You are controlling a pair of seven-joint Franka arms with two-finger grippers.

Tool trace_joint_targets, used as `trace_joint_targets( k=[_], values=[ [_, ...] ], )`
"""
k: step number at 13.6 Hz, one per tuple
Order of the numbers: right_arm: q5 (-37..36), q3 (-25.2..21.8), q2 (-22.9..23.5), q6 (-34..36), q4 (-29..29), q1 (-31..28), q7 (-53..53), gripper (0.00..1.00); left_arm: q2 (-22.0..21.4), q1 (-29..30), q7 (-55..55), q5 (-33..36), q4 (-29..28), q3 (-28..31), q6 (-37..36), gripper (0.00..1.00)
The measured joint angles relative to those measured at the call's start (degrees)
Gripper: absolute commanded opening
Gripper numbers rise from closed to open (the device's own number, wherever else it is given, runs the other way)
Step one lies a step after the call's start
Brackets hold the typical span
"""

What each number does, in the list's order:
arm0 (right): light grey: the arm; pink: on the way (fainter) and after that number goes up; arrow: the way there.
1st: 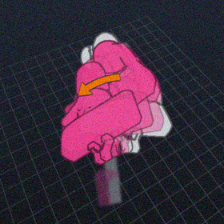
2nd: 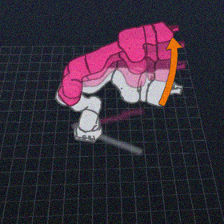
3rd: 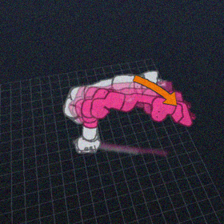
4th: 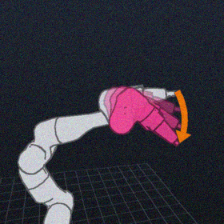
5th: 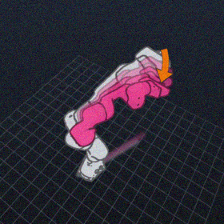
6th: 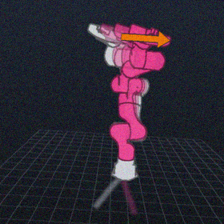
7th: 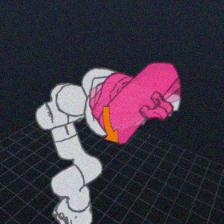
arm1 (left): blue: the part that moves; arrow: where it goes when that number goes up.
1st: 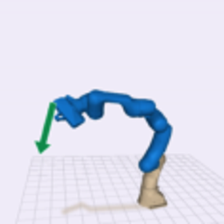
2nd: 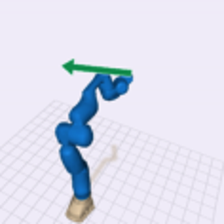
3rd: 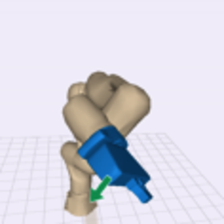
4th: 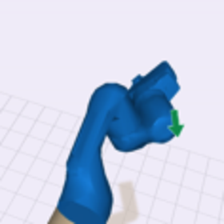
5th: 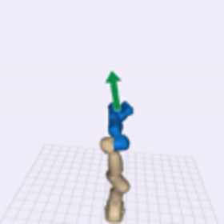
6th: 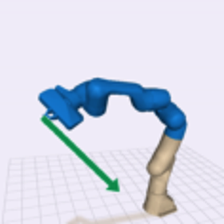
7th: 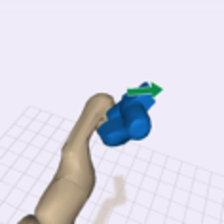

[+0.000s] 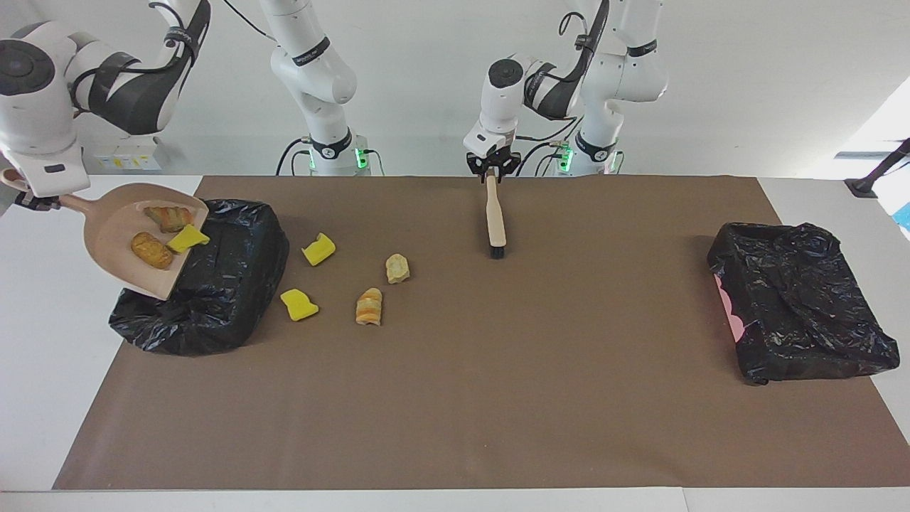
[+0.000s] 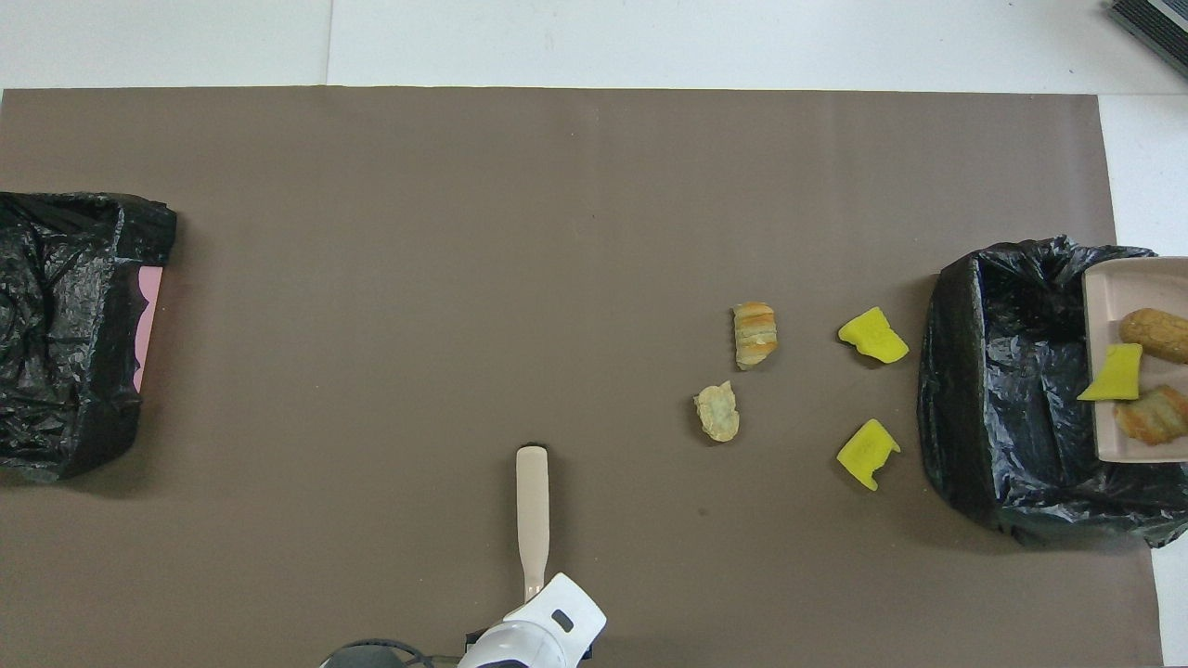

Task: Sweep and dump trash in bin
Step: 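Tip the dustpan into the bag with the right gripper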

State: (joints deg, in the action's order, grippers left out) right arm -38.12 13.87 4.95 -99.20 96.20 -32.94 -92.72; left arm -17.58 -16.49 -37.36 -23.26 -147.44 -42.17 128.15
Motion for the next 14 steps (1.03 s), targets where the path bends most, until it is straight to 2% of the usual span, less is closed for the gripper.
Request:
trace_joint_targets(
  k=[4, 7, 10, 14],
  values=[
    [-2.8, 0.3, -5.1, -0.1, 8.1, 2.7, 7.5, 0.00, 2.2, 2.8, 4.2, 2.7, 5.4, 2.3, 0.0, 1.00],
    [-5.5, 0.2, -6.6, -3.1, 9.3, 0.2, 6.6, 0.00, 4.5, 3.2, 5.6, 12.4, 13.3, 9.5, -4.3, 1.00],
    [-5.9, -0.6, -6.8, -6.2, 9.2, -3.2, 3.8, 0.00, 7.4, 3.4, 13.1, 16.1, 24.2, 18.7, -11.3, 1.00],
    [-3.9, 0.2, -8.2, -6.2, 9.1, -0.3, 3.7, 0.00, 8.8, 3.8, 25.0, 21.4, 35.7, 29.1, -18.7, 1.00]
  ],
)
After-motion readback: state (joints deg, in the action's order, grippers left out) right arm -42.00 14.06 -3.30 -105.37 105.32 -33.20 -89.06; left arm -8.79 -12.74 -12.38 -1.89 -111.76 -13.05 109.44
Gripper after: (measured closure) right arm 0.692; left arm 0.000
